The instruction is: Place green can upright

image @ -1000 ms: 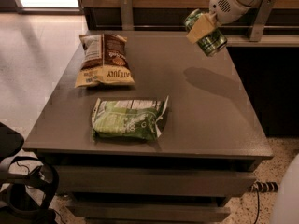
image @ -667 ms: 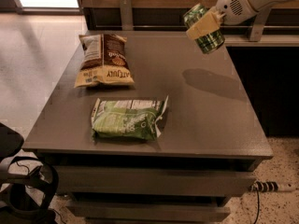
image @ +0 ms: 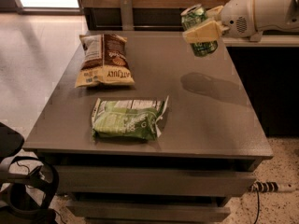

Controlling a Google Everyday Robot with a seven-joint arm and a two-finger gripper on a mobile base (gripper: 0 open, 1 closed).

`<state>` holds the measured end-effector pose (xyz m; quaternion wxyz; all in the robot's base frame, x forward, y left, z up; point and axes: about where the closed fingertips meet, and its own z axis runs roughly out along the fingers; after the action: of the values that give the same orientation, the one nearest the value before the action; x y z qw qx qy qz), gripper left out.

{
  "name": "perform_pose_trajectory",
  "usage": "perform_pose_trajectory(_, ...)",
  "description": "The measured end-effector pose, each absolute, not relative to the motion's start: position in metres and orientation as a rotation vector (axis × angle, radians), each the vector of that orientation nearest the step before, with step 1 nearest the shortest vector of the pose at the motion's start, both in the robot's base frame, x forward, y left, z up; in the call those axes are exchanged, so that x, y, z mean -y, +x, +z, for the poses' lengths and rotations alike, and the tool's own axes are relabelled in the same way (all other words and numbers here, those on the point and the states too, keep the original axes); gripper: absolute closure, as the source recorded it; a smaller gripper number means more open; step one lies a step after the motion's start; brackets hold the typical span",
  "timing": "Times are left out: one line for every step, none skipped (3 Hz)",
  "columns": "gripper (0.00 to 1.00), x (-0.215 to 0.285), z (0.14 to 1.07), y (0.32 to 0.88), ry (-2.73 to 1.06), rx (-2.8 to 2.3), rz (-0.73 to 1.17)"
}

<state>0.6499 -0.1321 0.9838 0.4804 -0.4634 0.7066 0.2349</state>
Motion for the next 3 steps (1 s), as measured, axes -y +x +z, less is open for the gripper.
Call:
perform_pose_trajectory(1.00,0.120,0.978,0.653,-1.126,-1.596,0.630)
perform_pose_trajectory(1.00,0.108,0.968,0.672,-1.083,-1.538,0.707)
perform_pose_trajectory(1.00,0.103,0.962,0.673,-1.066,-1.517,0.725)
